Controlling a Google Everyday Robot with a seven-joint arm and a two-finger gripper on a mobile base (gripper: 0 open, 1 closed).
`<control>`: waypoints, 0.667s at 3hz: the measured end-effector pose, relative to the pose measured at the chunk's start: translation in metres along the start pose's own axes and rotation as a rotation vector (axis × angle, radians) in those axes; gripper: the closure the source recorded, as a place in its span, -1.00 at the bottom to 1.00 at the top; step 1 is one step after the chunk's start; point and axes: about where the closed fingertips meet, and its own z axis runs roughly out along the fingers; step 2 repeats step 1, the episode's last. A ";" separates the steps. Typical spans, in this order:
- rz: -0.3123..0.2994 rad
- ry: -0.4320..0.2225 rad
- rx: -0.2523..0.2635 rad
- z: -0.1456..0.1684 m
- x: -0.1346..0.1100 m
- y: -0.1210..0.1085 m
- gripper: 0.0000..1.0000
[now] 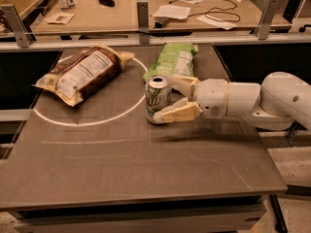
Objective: Place 7up can upright
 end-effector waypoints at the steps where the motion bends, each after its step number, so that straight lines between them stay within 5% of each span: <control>1: -0.046 0.051 0.021 -0.015 -0.007 -0.006 -1.00; 2: -0.046 0.051 0.021 -0.015 -0.007 -0.006 -1.00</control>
Offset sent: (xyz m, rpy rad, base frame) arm 0.0000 0.0000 0.0000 0.0000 0.0000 0.0000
